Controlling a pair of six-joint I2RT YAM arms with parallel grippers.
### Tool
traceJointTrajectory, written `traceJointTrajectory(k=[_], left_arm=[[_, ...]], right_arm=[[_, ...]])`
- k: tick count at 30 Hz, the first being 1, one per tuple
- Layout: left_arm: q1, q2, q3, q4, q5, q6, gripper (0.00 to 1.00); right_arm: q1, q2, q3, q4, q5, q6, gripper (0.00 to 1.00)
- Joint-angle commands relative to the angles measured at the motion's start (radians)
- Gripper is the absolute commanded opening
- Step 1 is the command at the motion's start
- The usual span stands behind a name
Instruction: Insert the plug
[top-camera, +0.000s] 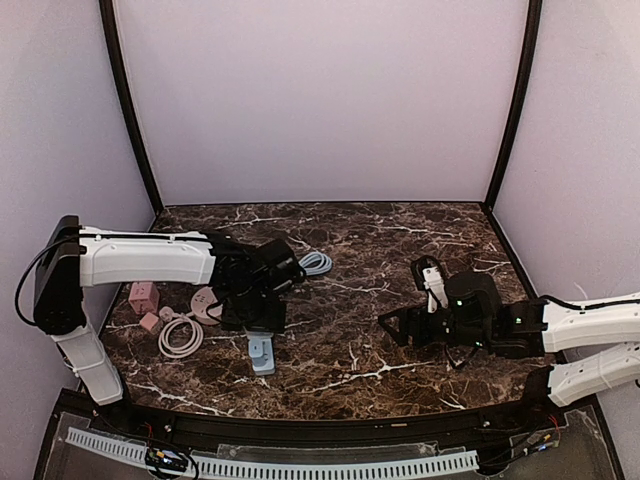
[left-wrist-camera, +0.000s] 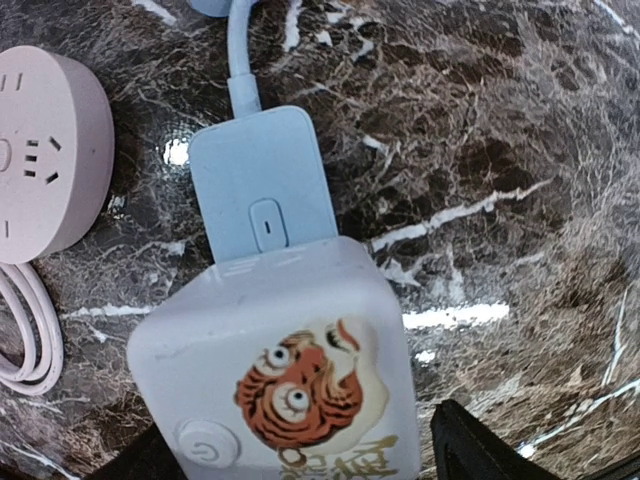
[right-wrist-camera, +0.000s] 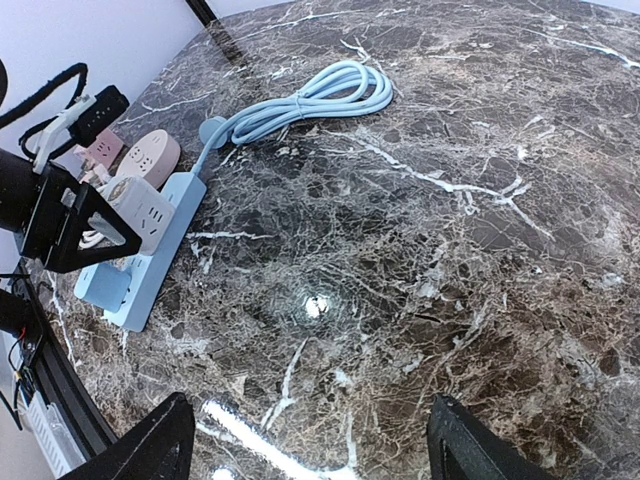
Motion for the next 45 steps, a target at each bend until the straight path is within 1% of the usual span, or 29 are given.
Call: traceJointTrajectory(k=[1,2,5,6,7,8,12,15,18,20,22,24,27,32,35,38,40,43,45], left_arm=[[0.017,0.027,0.048,-0.037,-0.079,-0.011,0.75],[0.026,0.044,0.051,-0.029,-0.084,-0.011,0.75],[0.045,0.076,0.055,0.012,-0.082,-0.005,0.68],[0.048,0.094,0.062,0.016,-0.084,-0.005,0.63],[0.055,0.102,0.065,0.022,-0.085,-0.004,0.61],[0.057,0.112,0.071,0.025,-0.087,-0.001,0.56],[0.070,0.121,0.079,0.063,-0.100,0.014,0.41],[0.096,0.124,0.075,0.118,-0.103,0.036,0.38],[0.136,0.132,0.061,0.212,-0.064,0.086,0.35],[0.183,0.147,0.074,0.290,-0.049,0.135,0.34],[0.217,0.172,0.109,0.322,-0.063,0.177,0.34],[0.249,0.208,0.153,0.353,-0.070,0.220,0.34],[0.288,0.263,0.220,0.384,-0.065,0.241,0.34],[0.360,0.313,0.321,0.429,-0.063,0.301,0.34],[0.399,0.371,0.428,0.439,-0.042,0.346,0.34],[0.448,0.456,0.531,0.413,-0.007,0.382,0.34],[0.469,0.508,0.630,0.380,0.015,0.397,0.34],[0.482,0.557,0.689,0.345,0.018,0.423,0.36],[0.485,0.572,0.697,0.336,0.026,0.428,0.40]], right_arm=[[-0.004,-0.011,0.008,0.005,-0.001,-0.007,0.79],[-0.005,-0.011,0.007,0.006,-0.003,-0.007,0.79],[-0.005,-0.014,0.006,0.007,-0.003,-0.007,0.79],[-0.005,-0.013,0.005,0.008,-0.002,-0.006,0.79],[-0.005,-0.012,0.006,0.008,-0.003,-0.007,0.79],[-0.005,-0.011,0.006,0.009,-0.004,-0.008,0.79],[-0.005,-0.005,0.005,0.012,-0.005,-0.008,0.79],[-0.005,-0.005,0.002,0.015,-0.006,-0.008,0.79],[-0.005,-0.008,-0.001,0.019,-0.009,-0.009,0.79],[-0.006,-0.008,-0.003,0.021,-0.011,-0.009,0.79],[-0.006,-0.005,-0.004,0.026,-0.012,-0.010,0.79],[-0.005,0.000,-0.002,0.026,-0.014,-0.010,0.79],[-0.005,0.005,-0.002,0.026,-0.012,-0.010,0.79],[-0.004,0.013,0.003,0.029,-0.012,-0.012,0.79],[-0.004,0.022,0.005,0.030,-0.015,-0.012,0.79],[-0.005,0.027,0.007,0.030,-0.017,-0.014,0.78],[-0.004,0.026,0.009,0.030,-0.016,-0.015,0.78],[-0.004,0.022,0.009,0.030,-0.016,-0.016,0.78],[-0.005,0.023,0.008,0.030,-0.016,-0.015,0.78]])
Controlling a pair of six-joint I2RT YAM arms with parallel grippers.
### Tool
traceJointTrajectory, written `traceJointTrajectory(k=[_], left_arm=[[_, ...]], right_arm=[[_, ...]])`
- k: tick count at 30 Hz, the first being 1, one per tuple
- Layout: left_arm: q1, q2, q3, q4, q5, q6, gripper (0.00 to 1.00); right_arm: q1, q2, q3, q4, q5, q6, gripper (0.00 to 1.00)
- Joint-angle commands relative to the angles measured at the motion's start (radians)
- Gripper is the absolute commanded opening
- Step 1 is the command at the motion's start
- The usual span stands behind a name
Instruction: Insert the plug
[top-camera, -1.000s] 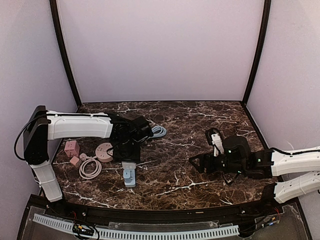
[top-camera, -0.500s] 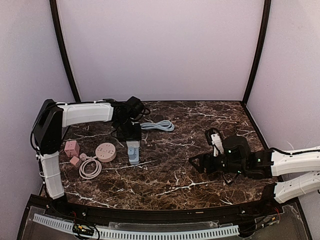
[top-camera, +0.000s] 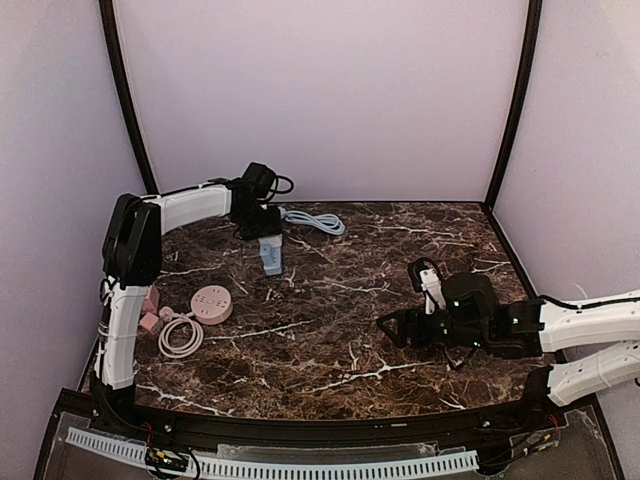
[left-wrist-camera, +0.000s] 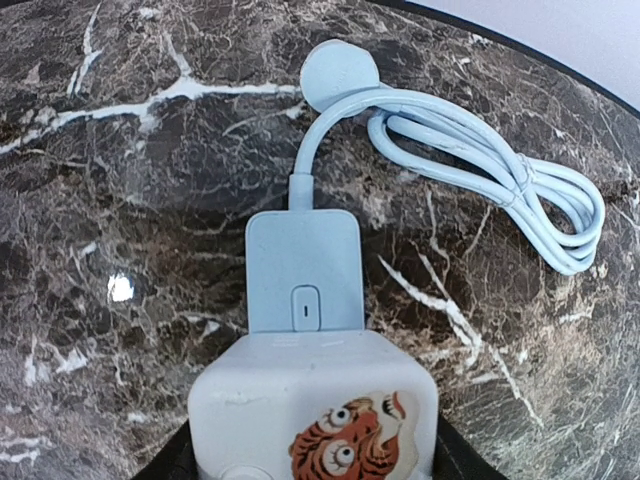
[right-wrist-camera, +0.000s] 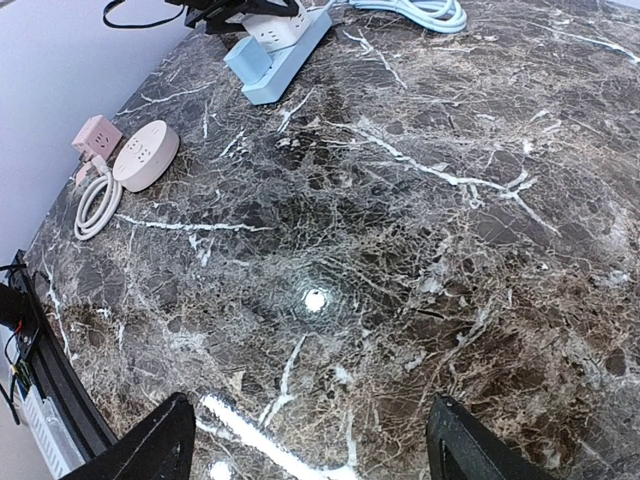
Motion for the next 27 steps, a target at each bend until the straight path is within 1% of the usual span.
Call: traceJointTrajectory(k=[1,2,3,4,5,7,9,10,12,16,19,23,25,26,27], left_arm=[[0.018,0.031,0.027,0.008,-0.009,0.050,0.46],[0.017,0.031,0.025,-0.001,-0.003,0.053,0.50],[0.017,0.028,0.022,-0.004,-0.001,0.055,0.57],[0.015,0.026,0.020,-0.013,0.003,0.063,0.61],[0.015,0.020,0.018,-0.020,0.002,0.067,0.67],[0.013,0.006,0.017,-0.038,0.002,0.085,0.76],[0.011,-0.011,0.018,-0.061,0.003,0.101,0.84],[0.009,-0.019,0.019,-0.079,-0.005,0.109,0.85],[0.007,-0.051,0.013,-0.104,-0.034,0.113,0.93],[-0.003,-0.147,-0.033,-0.137,-0.063,0.123,0.98],[-0.021,-0.255,-0.112,-0.150,-0.128,0.128,0.98],[-0.062,-0.413,-0.251,-0.152,-0.198,0.105,0.99],[-0.079,-0.499,-0.342,-0.148,-0.232,0.073,0.99],[-0.085,-0.555,-0.414,-0.145,-0.243,0.064,0.98],[-0.099,-0.583,-0.452,-0.139,-0.271,0.051,0.97]], right_arm=[[-0.005,0.000,0.008,0.020,-0.005,-0.008,0.79],[-0.004,0.000,0.008,0.020,-0.005,-0.008,0.78],[-0.004,0.001,0.008,0.020,-0.007,-0.007,0.78],[-0.005,0.001,0.008,0.020,-0.007,-0.008,0.78],[-0.004,0.001,0.008,0.021,-0.009,-0.007,0.78],[-0.004,0.002,0.008,0.022,-0.009,-0.008,0.78],[-0.004,0.003,0.009,0.022,-0.009,-0.009,0.78],[-0.004,0.003,0.009,0.023,-0.009,-0.009,0.78],[-0.004,0.006,0.011,0.026,-0.009,-0.009,0.78],[-0.005,0.020,0.019,0.027,-0.019,-0.012,0.78],[-0.005,0.018,0.023,0.018,-0.020,-0.013,0.78],[-0.005,-0.016,0.013,0.016,-0.014,-0.009,0.78],[-0.004,-0.028,0.010,0.015,-0.015,-0.009,0.78],[-0.003,-0.031,0.009,0.014,-0.013,-0.008,0.78],[-0.002,-0.033,0.009,0.012,-0.010,-0.008,0.79]])
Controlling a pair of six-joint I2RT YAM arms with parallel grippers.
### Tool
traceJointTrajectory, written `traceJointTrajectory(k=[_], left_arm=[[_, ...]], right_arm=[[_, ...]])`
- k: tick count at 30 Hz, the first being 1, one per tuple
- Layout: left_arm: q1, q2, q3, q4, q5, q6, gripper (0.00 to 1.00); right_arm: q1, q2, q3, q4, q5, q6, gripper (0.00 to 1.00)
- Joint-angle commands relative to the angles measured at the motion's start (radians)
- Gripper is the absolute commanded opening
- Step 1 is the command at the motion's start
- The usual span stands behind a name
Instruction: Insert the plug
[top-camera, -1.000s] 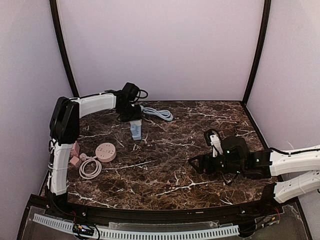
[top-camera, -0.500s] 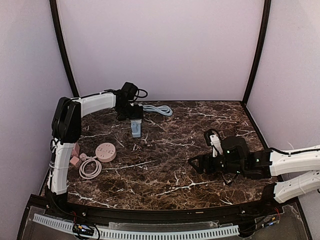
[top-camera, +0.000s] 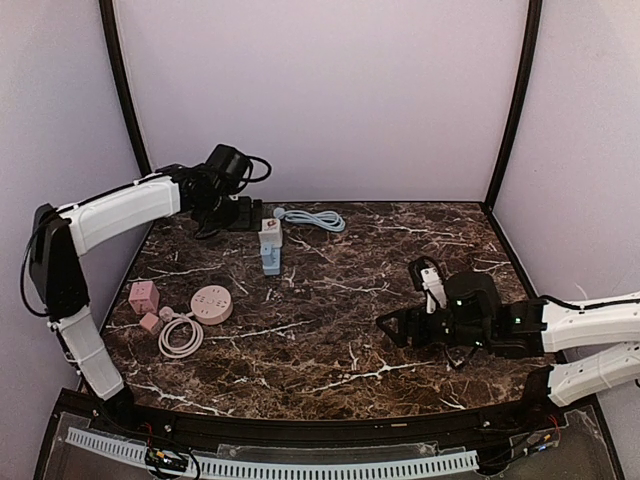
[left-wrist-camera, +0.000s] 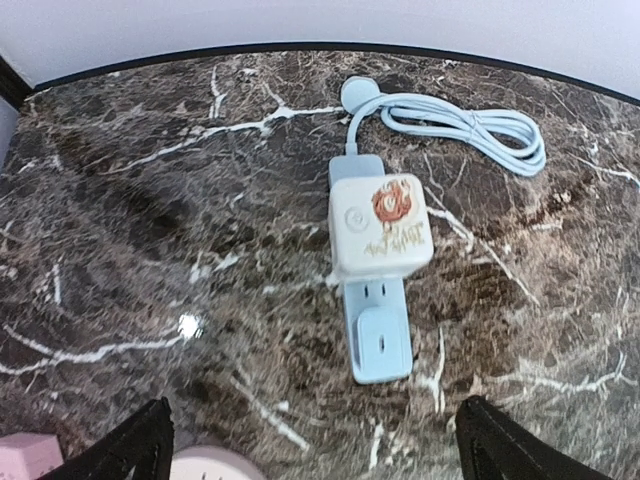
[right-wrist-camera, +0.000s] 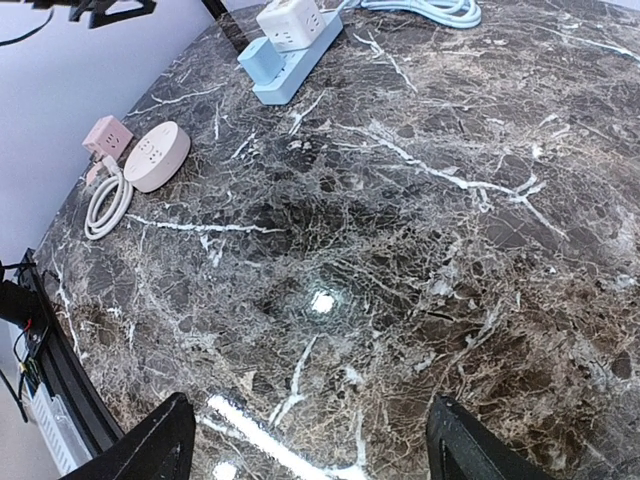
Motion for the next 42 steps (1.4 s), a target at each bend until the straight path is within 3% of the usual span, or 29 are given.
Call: traceJointTrajectory(k=[1,7,12,17,22,31,42], left_arm=[[-0.043,-0.196,-0.225,-0.031,-0.117,-0.052,0.94],[-0.058,-0.380,-0.494,-0.043,-0.079,-0.107,0.91],[-0.058,-0.412,-0.603,-0.107,-0.070,-0.168,0.89],[-0.058,-0.348,-0.638,-0.102,0.007,-0.171,0.88],[-0.049,-0.312,-0.674,-0.097,0.028,-0.149,0.97],[0.056,-0.380,-0.733,0.036,0.156,-0.027,0.99],[0.117,-0.289,-0.760,0.205,0.303,0.003,0.99]], right_arm=[[-0.002,-0.026,0.007,0.008,0.011,-0.007,0.79],[-0.002,-0.040,-0.004,0.017,0.017,-0.007,0.79],[-0.002,-0.034,-0.001,0.017,0.020,-0.010,0.79],[-0.003,-0.035,0.002,0.009,0.020,-0.008,0.79],[-0.002,-0.031,0.000,0.012,0.018,-0.008,0.79],[-0.003,-0.015,0.002,0.020,0.011,-0.010,0.79],[-0.002,-0.022,-0.008,0.028,0.004,-0.009,0.79]])
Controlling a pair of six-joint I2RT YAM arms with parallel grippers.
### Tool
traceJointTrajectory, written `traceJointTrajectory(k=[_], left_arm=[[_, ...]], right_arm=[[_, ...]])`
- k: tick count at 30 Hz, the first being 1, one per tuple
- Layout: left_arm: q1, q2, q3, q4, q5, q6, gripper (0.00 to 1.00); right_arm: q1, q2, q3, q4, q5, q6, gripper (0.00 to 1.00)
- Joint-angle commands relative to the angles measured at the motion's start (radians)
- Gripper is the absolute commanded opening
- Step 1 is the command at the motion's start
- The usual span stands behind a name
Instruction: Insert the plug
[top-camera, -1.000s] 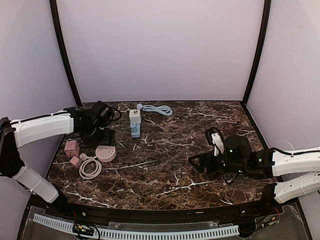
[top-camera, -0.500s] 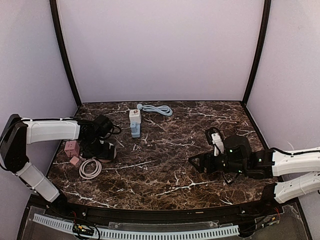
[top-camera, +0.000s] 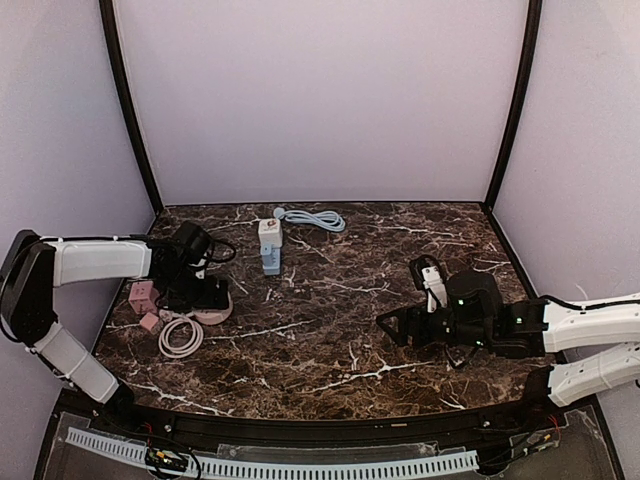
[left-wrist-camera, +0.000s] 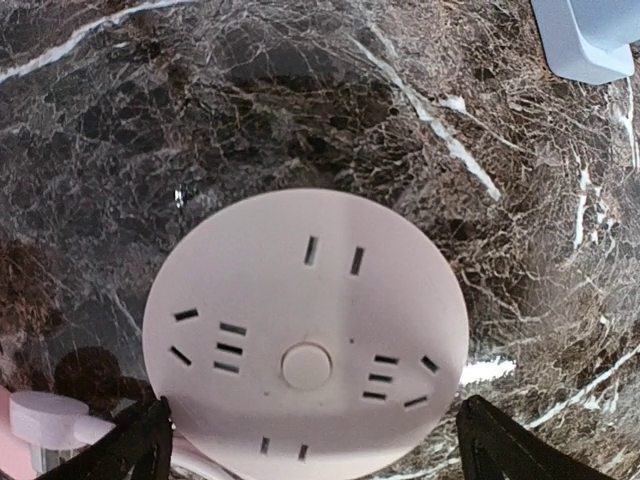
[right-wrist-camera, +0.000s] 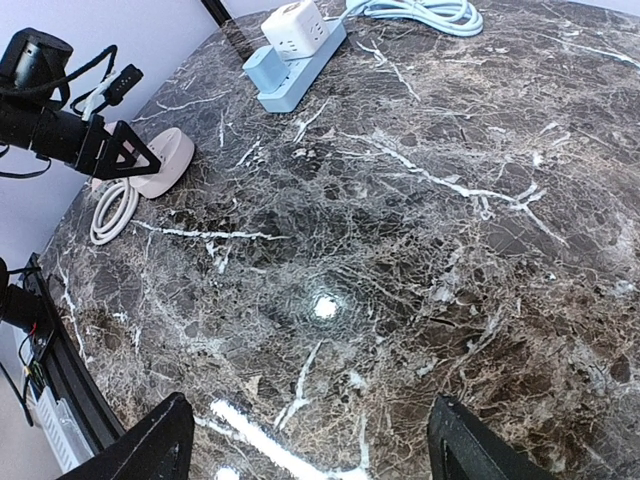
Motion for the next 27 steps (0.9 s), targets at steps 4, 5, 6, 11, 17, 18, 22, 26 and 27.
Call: traceJointTrajectory(k=[4,5,6,11,17,18,22,26,27], left_arm=[[0.015,0.075,0.007,0.057,0.061,0.030,0.99],[0.016,0.077,0.015,0.044,0.041,0.028,0.99],[0.021,0.076,0.019,0.034,0.001,0.025,0.99],[0.051,0.058,0.003,0.039,-0.018,0.014,0.99],[0.051,0.092,-0.046,0.099,0.168,-0.010,0.99],[0.047,0.095,-0.059,0.113,0.182,-0.018,0.99],[-0.020,0.089,-0.058,0.124,0.217,-0.048,0.99],[-0.136,0.116,0.007,0.093,0.188,-0.085,0.96],[-0.182,0.126,0.019,0.086,0.175,-0.093,0.95]], right_arm=[[-0.002,0.003,-0.006,0.026,0.002,-0.011,0.79],[-0.003,0.004,-0.006,0.025,0.002,-0.011,0.79],[-0.002,0.005,-0.006,0.026,0.001,-0.011,0.79],[-0.002,0.003,-0.006,0.026,0.002,-0.011,0.79],[-0.002,0.006,-0.006,0.027,0.002,-0.012,0.79],[-0.003,0.006,-0.006,0.026,0.001,-0.012,0.79],[-0.002,0.003,-0.007,0.026,0.002,-0.012,0.79],[-0.002,0.000,-0.007,0.025,0.002,-0.012,0.79],[-0.002,0.000,-0.007,0.024,0.002,-0.012,0.79]])
